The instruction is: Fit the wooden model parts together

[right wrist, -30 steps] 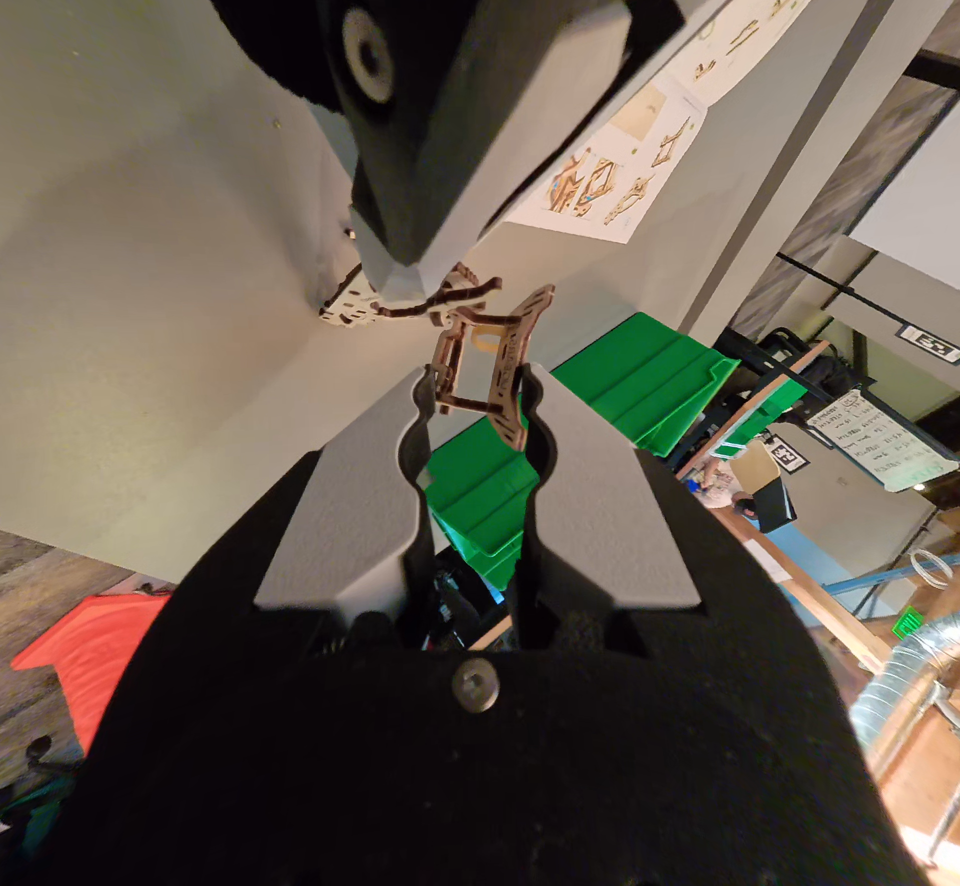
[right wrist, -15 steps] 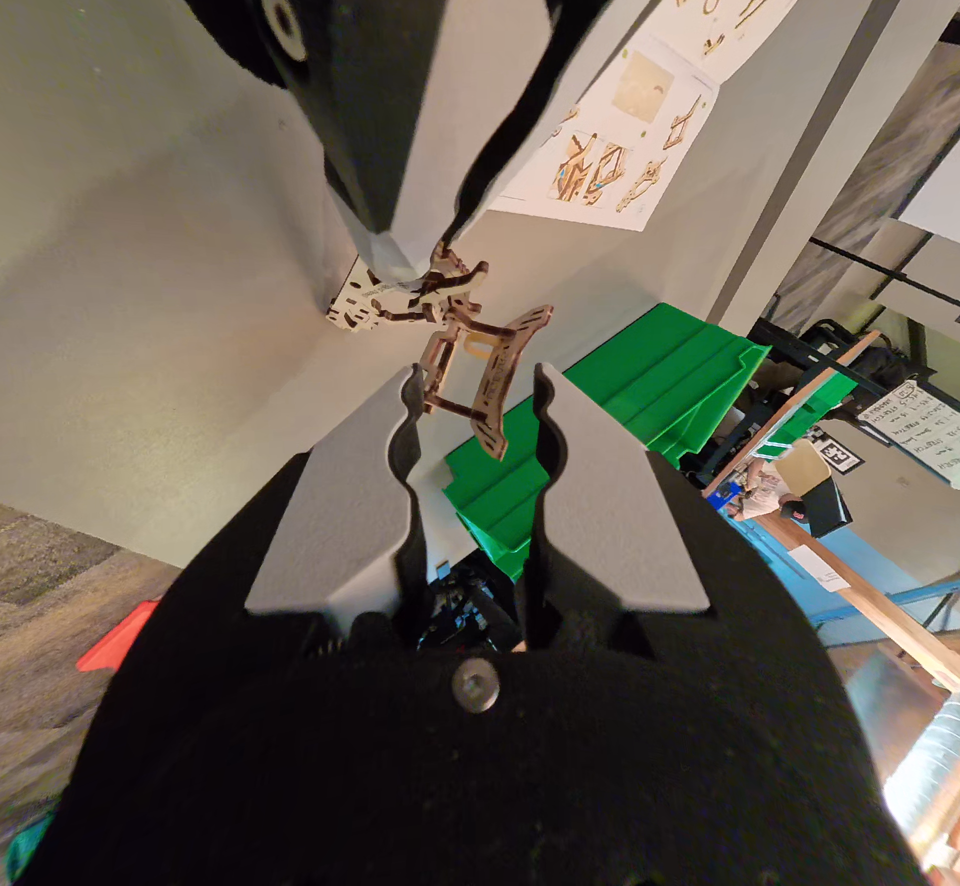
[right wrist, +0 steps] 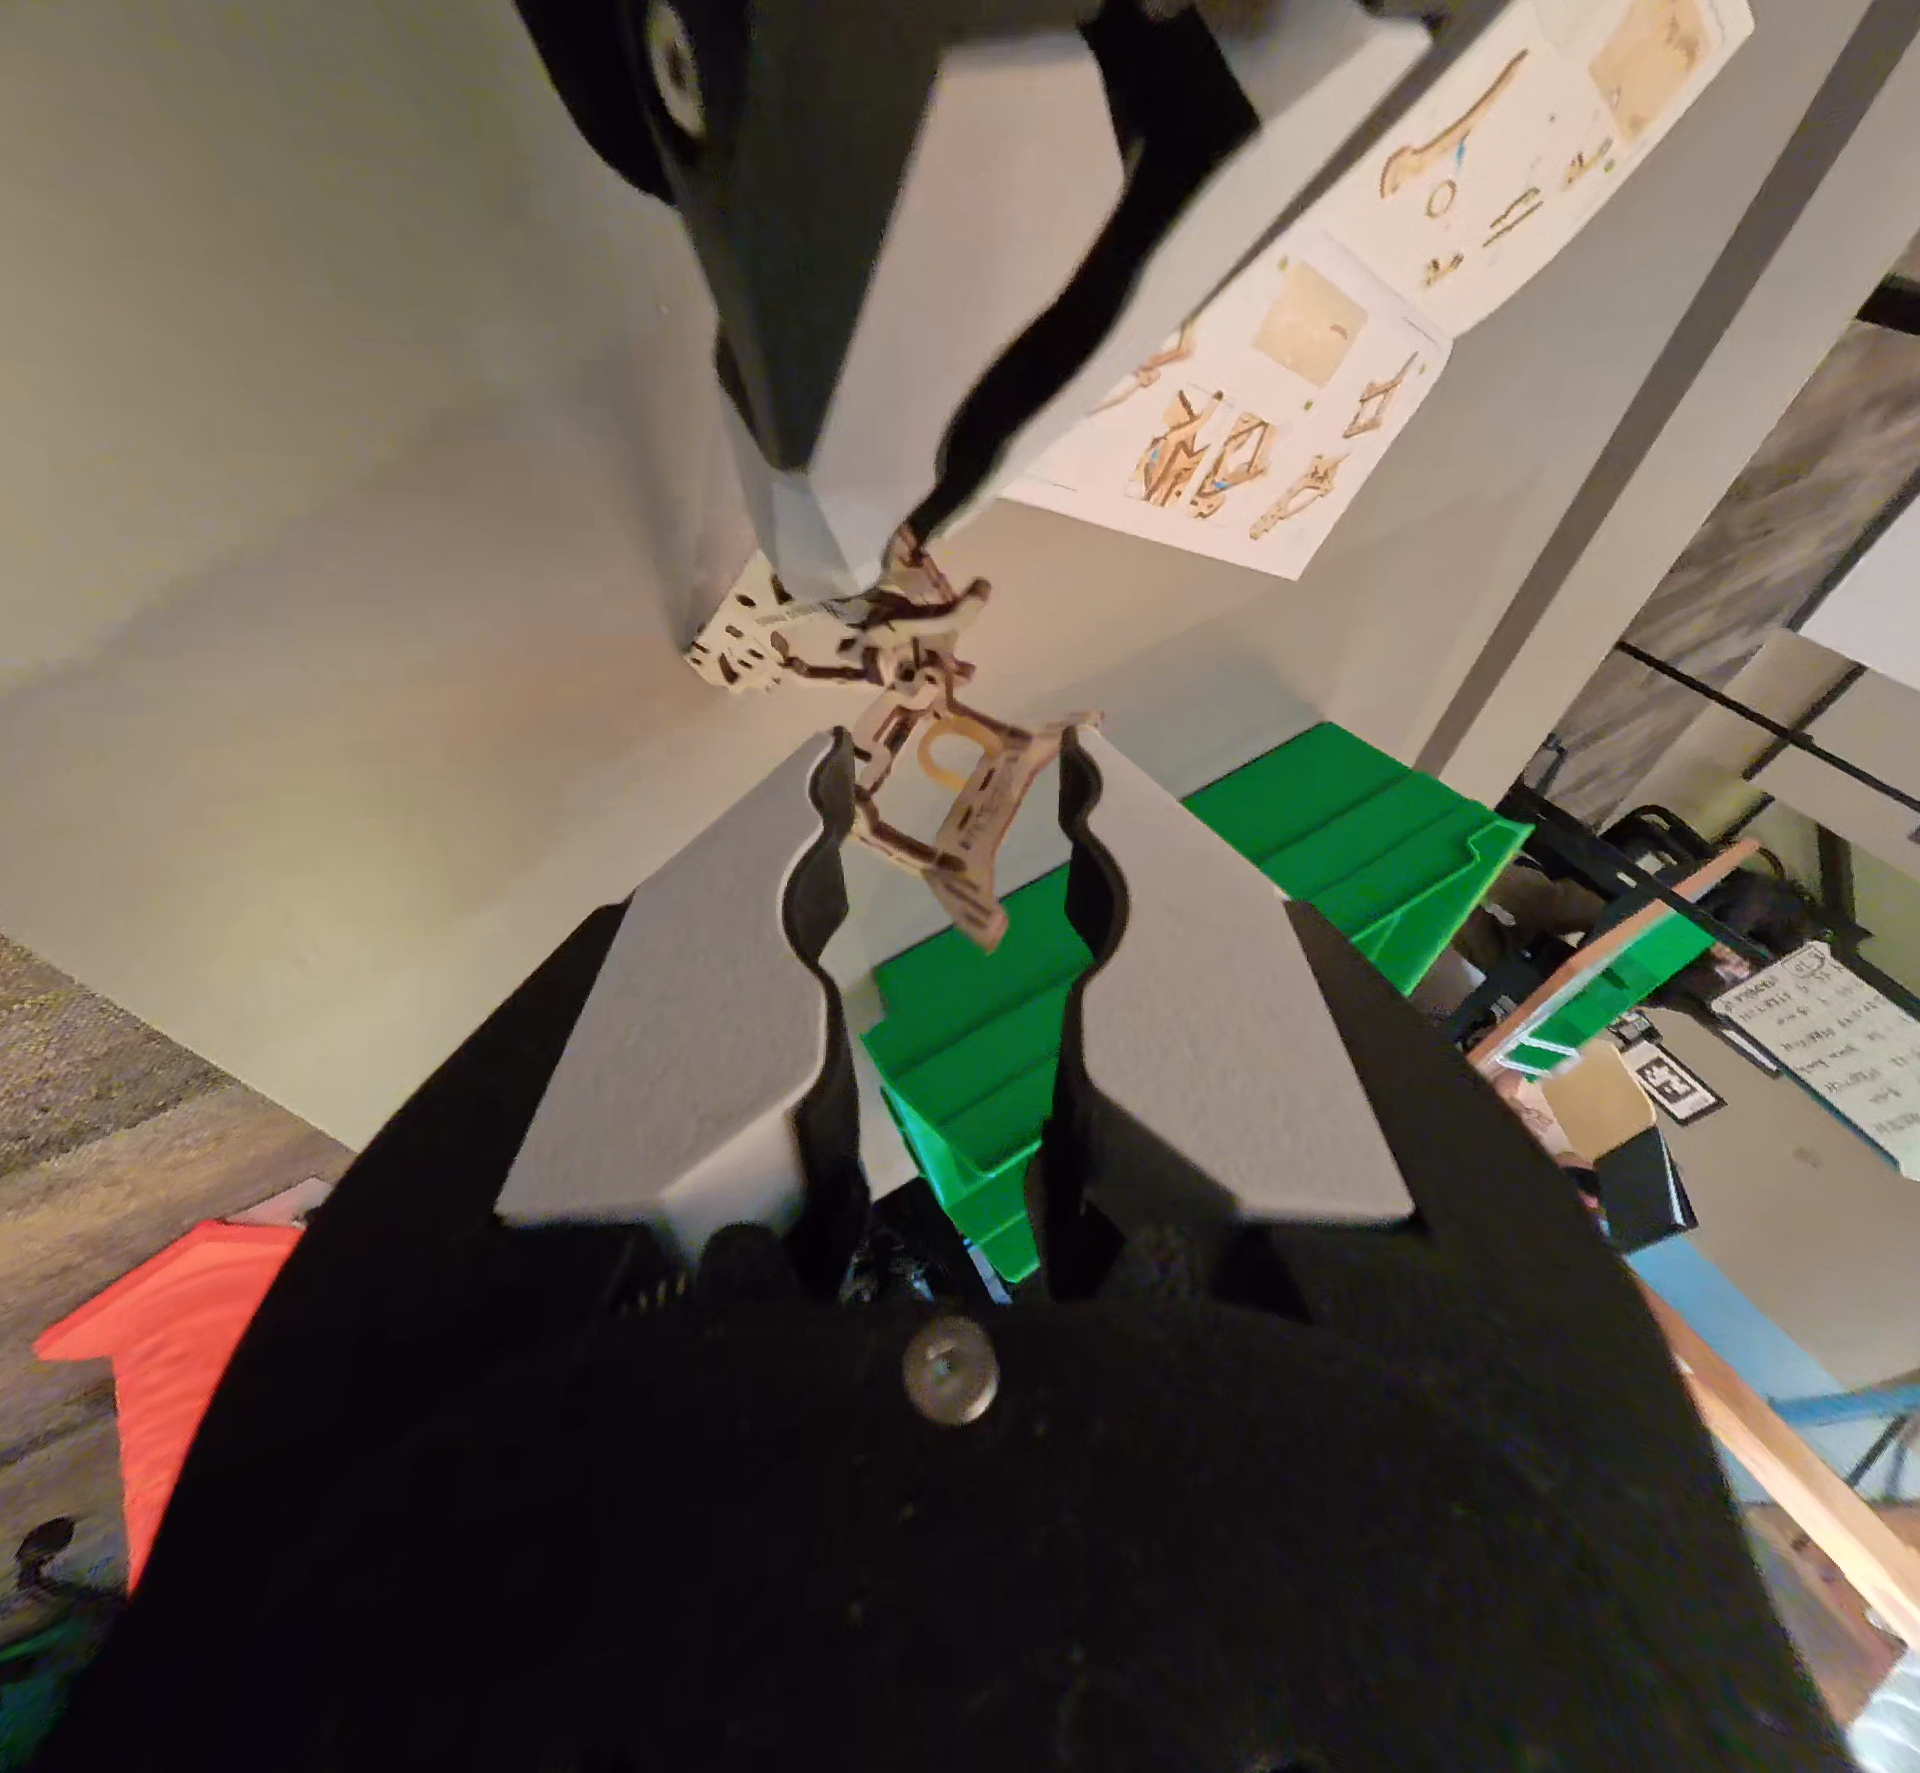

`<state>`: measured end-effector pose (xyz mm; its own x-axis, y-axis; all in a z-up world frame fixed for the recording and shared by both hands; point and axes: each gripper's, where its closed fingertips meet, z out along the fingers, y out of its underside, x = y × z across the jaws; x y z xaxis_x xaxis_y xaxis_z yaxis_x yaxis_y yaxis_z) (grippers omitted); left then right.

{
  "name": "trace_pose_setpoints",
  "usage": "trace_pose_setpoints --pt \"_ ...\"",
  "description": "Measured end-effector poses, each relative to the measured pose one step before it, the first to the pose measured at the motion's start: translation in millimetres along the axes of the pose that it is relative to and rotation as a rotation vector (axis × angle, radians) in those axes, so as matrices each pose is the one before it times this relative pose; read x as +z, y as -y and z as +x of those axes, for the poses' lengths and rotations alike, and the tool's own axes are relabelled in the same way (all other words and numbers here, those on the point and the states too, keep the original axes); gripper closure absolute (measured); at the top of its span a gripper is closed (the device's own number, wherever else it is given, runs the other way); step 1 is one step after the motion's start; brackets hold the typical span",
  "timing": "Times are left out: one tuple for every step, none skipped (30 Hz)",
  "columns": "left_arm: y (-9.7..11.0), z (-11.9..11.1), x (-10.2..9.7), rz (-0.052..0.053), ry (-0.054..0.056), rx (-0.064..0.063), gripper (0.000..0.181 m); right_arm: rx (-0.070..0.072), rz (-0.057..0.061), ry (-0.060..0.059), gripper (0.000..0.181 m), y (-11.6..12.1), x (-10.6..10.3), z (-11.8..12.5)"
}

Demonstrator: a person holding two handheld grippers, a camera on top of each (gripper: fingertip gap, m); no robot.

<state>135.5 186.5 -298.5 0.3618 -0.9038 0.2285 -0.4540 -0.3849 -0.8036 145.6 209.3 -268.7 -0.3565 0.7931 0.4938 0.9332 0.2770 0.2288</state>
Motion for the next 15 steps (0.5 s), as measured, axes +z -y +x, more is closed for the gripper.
trace_pose_setpoints --pt "0.19 1.00 0.28 0.0025 -0.0075 0.0000 0.174 -0.0053 0.0050 0.0036 0.145 -1.93 -0.46 2.14" --pt "1.57 3.22 0.23 0.0106 -0.0191 0.0024 0.174 -0.0062 0.0215 0.0067 0.147 0.65 -0.79 1.44" --pt "1.96 2.11 0.22 0.0107 -0.0092 -0.0026 0.174 -0.0074 0.0204 0.0069 0.151 0.89 -0.47 1.17" --pt "-1.59 -2.94 0.67 -0.0114 0.0220 -0.0088 0.174 -0.0054 0.0062 0.0131 0.151 -0.52 0.51 -0.18" --pt "-2.93 -1.94 0.81 -0.0164 0.0096 0.0023 0.174 0.0017 0.0073 0.0193 0.151 -0.26 0.77 -1.53" --pt "-0.35 0.08 -0.10 0.0043 -0.0098 -0.0029 0.174 0.0148 0.0080 0.0130 0.151 -0.59 0.74 -0.71" --pt "-0.18 -0.93 -0.42 0.0055 -0.0086 -0.0141 0.174 0.0190 0.0038 0.0064 0.151 -1.62 0.79 0.04" --pt "-0.54 -1.26 -0.36 0.0020 -0.0037 -0.0081 0.174 0.0146 0.0098 0.0061 0.150 -1.21 0.41 -0.62" --pt "-0.79 -1.22 -0.37 0.0000 -0.0027 -0.0072 0.174 0.0207 0.0172 0.0056 0.149 -0.82 -0.46 -0.46" --pt "-0.35 -0.78 -0.40 0.0021 -0.0054 -0.0125 0.174 0.0392 0.0188 0.0110 0.150 -1.73 -1.29 -0.16" --pt "-0.60 -0.23 -0.32 0.0009 -0.0090 -0.0138 0.174 0.0559 0.0214 0.0223 0.149 -2.96 -1.78 -0.64" --pt "-0.93 -0.27 -0.23 -0.0018 -0.0101 -0.0134 0.174 0.0655 0.0266 0.0195 0.149 -3.76 -1.94 0.56" --pt "-1.28 -0.36 -0.08 -0.0026 -0.0126 -0.0186 0.174 0.0726 0.0270 0.0174 0.151 -5.09 -1.40 1.80" --pt "-1.87 -0.56 0.04 -0.0050 -0.0153 -0.0289 0.174 0.0850 0.0164 0.0219 0.152 -7.60 -0.13 2.57" --pt "-2.11 0.04 0.44 -0.0065 -0.0216 -0.0341 0.174 0.0931 0.0070 0.0279 0.152 -9.15 1.04 3.57"
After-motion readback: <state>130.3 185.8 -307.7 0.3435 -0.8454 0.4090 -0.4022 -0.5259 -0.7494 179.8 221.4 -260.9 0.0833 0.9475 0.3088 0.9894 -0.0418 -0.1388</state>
